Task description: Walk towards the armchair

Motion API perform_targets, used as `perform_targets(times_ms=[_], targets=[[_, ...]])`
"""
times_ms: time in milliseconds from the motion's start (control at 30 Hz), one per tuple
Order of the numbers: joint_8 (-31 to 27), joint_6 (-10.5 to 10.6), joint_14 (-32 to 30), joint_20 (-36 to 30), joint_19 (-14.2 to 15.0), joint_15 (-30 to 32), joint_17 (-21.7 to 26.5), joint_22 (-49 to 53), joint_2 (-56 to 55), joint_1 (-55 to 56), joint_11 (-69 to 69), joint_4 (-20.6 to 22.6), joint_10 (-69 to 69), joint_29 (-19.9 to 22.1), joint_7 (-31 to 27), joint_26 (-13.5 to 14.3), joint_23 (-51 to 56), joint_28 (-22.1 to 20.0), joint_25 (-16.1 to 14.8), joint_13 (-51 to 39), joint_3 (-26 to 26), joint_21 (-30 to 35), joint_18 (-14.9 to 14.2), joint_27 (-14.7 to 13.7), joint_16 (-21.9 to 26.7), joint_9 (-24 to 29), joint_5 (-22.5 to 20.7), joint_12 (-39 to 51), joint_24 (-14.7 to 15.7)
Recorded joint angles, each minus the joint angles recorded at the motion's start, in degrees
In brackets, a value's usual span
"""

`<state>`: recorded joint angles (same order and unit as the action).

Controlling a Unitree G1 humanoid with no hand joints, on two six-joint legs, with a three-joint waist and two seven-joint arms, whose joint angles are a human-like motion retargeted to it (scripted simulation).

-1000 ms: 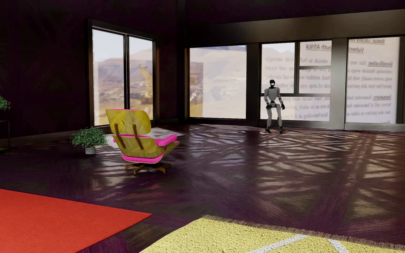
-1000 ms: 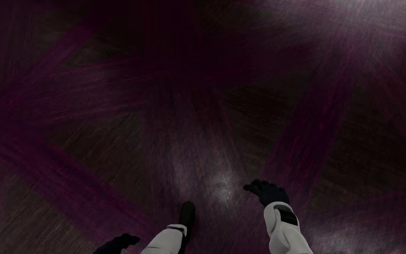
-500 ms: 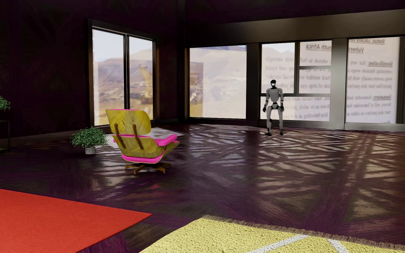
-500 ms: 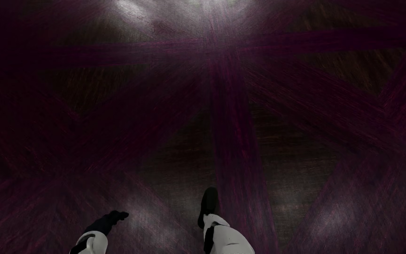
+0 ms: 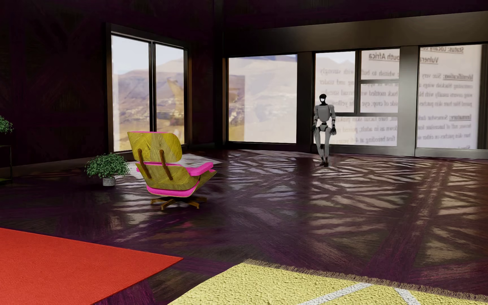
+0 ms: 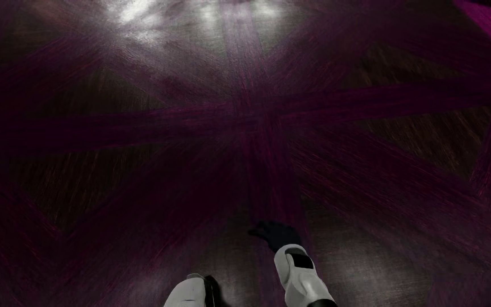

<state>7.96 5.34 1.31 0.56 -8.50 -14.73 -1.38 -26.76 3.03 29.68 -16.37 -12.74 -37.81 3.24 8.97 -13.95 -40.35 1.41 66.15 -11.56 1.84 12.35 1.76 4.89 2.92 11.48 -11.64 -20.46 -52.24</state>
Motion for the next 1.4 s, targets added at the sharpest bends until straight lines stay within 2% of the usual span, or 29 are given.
perform_targets(times_ms=[67,100,167,200,233,267,300,367,400,433,533,567,633,667,700,767,800,867,933,967,1000,1067,1133,1200,1267,1300,1333,1367,1400], targets=[[-1.1,-0.1,-0.1,0.7,0.9,-4.3,3.5,-2.0,5.8,-1.9,0.9,7.2,26.4,0.2,-2.5,-1.2,6.7,0.2,0.0,-1.8,0.3,4.0,-4.0,-0.7,-0.5,-0.3,0.4,-1.4,-0.2],[-0.6,-0.3,1.9,0.5,1.5,-6.0,4.9,-4.3,8.0,-1.9,-0.5,9.2,29.6,0.7,-0.3,-1.8,9.9,1.4,-1.5,-1.3,0.1,4.4,-6.5,-1.1,0.0,-0.4,0.9,-1.4,-0.6],[0.8,-1.4,-5.8,1.0,2.6,-2.7,7.4,-9.6,11.1,-1.7,-7.8,12.9,21.6,1.0,-2.4,-4.5,13.8,4.3,-4.7,1.9,0.3,3.6,1.8,0.4,0.0,-0.2,3.2,-0.6,-1.1],[1.4,-2.3,-8.4,2.0,3.3,3.0,8.0,-11.4,10.5,-2.5,-15.6,12.9,16.0,0.3,-1.4,-5.4,13.8,4.3,-6.4,3.9,0.3,2.9,3.6,1.4,-0.4,0.0,5.0,-0.8,-1.5],[1.7,-3.2,-4.1,3.3,5.0,10.2,8.3,-13.0,6.9,-2.2,-28.1,12.5,8.9,-0.3,0.3,-6.1,12.5,3.8,-7.8,5.6,0.4,1.9,5.5,3.1,-1.4,0.3,7.8,-1.3,-1.6],[1.2,-4.3,1.8,4.1,11.7,17.8,8.2,-14.6,1.9,-3.4,-41.8,11.9,3.3,-1.0,1.7,-6.1,10.0,3.9,-8.6,7.2,0.3,0.9,5.0,5.6,-2.1,0.5,10.6,-1.8,-1.7],[0.1,-5.2,6.3,4.6,13.5,24.1,7.7,-16.0,-3.4,-6.4,-52.4,11.5,1.2,-2.1,3.0,-5.3,6.7,3.5,-8.8,8.8,0.1,-0.2,4.6,8.8,-2.6,0.7,13.1,-1.7,-1.5],[-1.2,-6.4,11.5,1.0,9.6,18.3,6.5,-19.7,-14.4,-14.9,-62.7,11.8,3.2,-2.2,4.5,-4.3,-0.3,0.1,-8.4,12.5,-0.7,-3.4,3.6,14.6,-1.4,0.8,16.6,1.0,-6.2],[0.0,-6.6,13.0,-1.1,9.9,17.9,6.1,-20.7,-19.0,-19.3,-62.5,12.1,5.7,-1.9,4.4,-3.2,-3.4,-2.0,-8.6,15.0,-1.3,-5.5,3.1,16.8,-0.8,0.7,19.3,3.2,-8.9],[1.7,-6.7,14.3,-1.6,10.0,18.0,6.2,-20.6,-23.1,-23.3,-59.4,12.7,8.3,-2.6,4.0,-1.2,-5.7,-3.0,-8.8,18.0,-2.2,-7.2,2.6,17.7,-0.8,0.6,21.8,5.6,-8.8],[7.8,-6.8,18.7,-2.2,8.5,17.4,8.9,-16.1,-30.4,-33.4,-34.6,13.8,14.2,-8.1,1.8,8.5,-7.0,-2.5,-6.9,28.1,-4.9,-8.6,0.8,13.8,0.9,0.2,24.3,13.4,-3.4],[8.8,-6.9,20.3,-3.8,8.5,18.2,9.5,-13.8,-30.4,-36.6,-20.4,13.7,15.8,-9.6,1.2,9.4,-6.9,-4.2,-5.9,31.0,-5.7,-9.1,0.1,12.1,2.2,0.2,22.8,16.2,-3.3],[3.1,-6.8,21.4,-5.8,9.7,18.7,9.9,-9.8,-28.6,-43.5,7.6,13.1,19.6,-12.6,0.3,8.3,-7.7,-6.8,-3.0,35.2,-6.9,-10.2,-1.2,10.8,4.0,0.3,16.7,20.7,-2.5],[2.1,-6.8,21.6,-4.8,14.9,18.1,10.2,-8.2,-29.2,-46.5,10.6,12.7,19.5,-13.9,1.0,6.6,-8.3,-8.0,-0.6,36.1,-7.0,-10.4,-1.7,10.3,4.1,0.4,14.7,21.9,-0.7],[3.3,-6.7,20.8,-2.4,16.6,21.1,10.9,-6.5,-29.5,-49.5,7.5,12.1,17.8,-15.9,2.6,4.8,-9.2,-9.1,2.8,35.9,-7.0,-9.6,-1.9,9.9,4.0,0.5,12.9,21.8,1.9],[3.0,-5.9,12.5,1.6,3.8,26.8,10.1,-5.0,-29.7,-52.3,-3.9,9.6,10.4,-16.6,4.5,2.6,-8.6,-11.0,7.2,34.5,-7.5,-10.3,-0.9,9.1,3.0,0.8,10.2,20.2,7.1],[4.1,-5.1,6.2,1.9,1.2,23.3,8.4,-5.9,-29.7,-50.2,-9.9,7.2,1.1,-14.8,4.5,1.5,-7.4,-10.5,7.4,34.2,-7.8,-12.2,-0.8,9.0,2.9,1.1,9.9,19.7,8.8],[5.7,-3.0,-6.2,-1.6,1.4,14.0,3.6,-8.8,-26.0,-40.1,-16.3,0.1,-23.2,-6.5,3.3,-0.3,-5.7,-5.5,5.3,31.9,-7.6,-16.7,-2.2,10.7,3.6,1.7,9.0,19.1,6.8],[5.7,-1.2,0.2,-6.1,2.2,9.3,0.8,-9.3,-18.7,-27.0,-14.2,-1.3,-37.1,3.2,-0.3,0.0,-6.4,0.3,6.6,25.8,-6.0,-15.8,2.0,13.0,4.1,1.9,7.4,16.7,-0.4],[4.9,-0.8,0.4,-5.8,2.6,7.9,-0.5,-8.1,-14.9,-21.1,-11.9,-2.5,-39.0,5.4,0.1,0.8,-6.9,1.2,6.5,21.7,-5.0,-15.5,0.8,12.6,3.9,1.8,6.6,13.9,-2.5],[3.8,-0.6,0.2,-4.0,3.0,6.7,-1.3,-6.8,-11.0,-15.9,-9.4,-3.1,-37.8,5.6,0.9,1.0,-6.6,1.4,5.0,17.5,-3.9,-14.9,0.5,11.1,2.6,1.5,5.9,10.8,-2.7],[1.5,-0.6,1.5,1.3,4.0,4.1,-1.5,-3.8,-4.0,-7.5,-5.1,-3.2,-27.5,2.8,3.3,0.8,-5.1,0.9,0.6,8.7,-1.9,-13.2,1.2,4.9,-0.5,1.0,4.8,4.5,1.5],[-0.4,-0.5,0.6,4.6,5.0,0.7,0.8,-4.8,2.5,-3.8,-1.3,-1.9,-5.9,-0.3,6.6,0.0,-0.9,0.2,-1.8,0.5,-0.5,-8.8,1.3,-0.1,-1.8,0.4,4.2,0.8,5.4],[-2.2,-0.5,-1.7,4.0,6.0,-2.6,3.7,-8.3,8.3,-4.6,1.2,2.6,23.2,-0.4,6.2,-2.1,3.8,2.1,-1.7,-6.0,0.3,-3.4,-2.1,-2.1,-1.4,0.0,4.3,-1.8,4.1],[-1.9,-0.8,1.4,1.1,7.8,-4.2,6.7,-14.1,12.4,-3.5,-2.0,4.7,28.7,-1.0,7.6,-3.3,8.8,5.6,-1.7,-8.4,0.2,-0.4,-2.3,-2.1,-0.2,0.0,5.4,-2.6,-0.3],[-1.1,-1.2,-3.0,-0.7,8.8,-2.3,8.3,-17.5,14.2,-3.2,-5.1,5.6,23.5,-1.4,7.4,-3.5,11.4,7.1,-2.9,-7.0,0.2,-0.7,1.8,-1.7,0.4,0.0,6.8,-1.9,-3.3],[-0.3,-1.9,-6.7,-1.8,8.8,2.3,9.2,-20.1,15.3,-3.6,-10.3,6.3,18.0,-1.1,7.3,-3.9,13.4,9.0,-4.6,-4.5,0.3,-1.7,5.0,-0.9,0.7,0.1,8.3,-1.4,-6.1],[0.7,-2.8,-5.4,-1.4,8.5,9.1,9.7,-20.9,13.3,-3.7,-20.2,6.8,11.2,-0.6,7.8,-4.4,14.3,9.7,-6.0,-1.6,0.4,-2.7,6.9,0.7,0.2,0.3,10.7,-1.0,-7.6],[1.8,-3.7,0.0,0.6,11.9,15.5,10.4,-20.4,9.4,-4.5,-33.3,7.3,5.3,-0.6,8.1,-4.5,14.5,8.9,-5.1,1.4,0.6,-2.6,7.3,3.2,-1.0,0.4,14.1,-0.8,-7.3]])
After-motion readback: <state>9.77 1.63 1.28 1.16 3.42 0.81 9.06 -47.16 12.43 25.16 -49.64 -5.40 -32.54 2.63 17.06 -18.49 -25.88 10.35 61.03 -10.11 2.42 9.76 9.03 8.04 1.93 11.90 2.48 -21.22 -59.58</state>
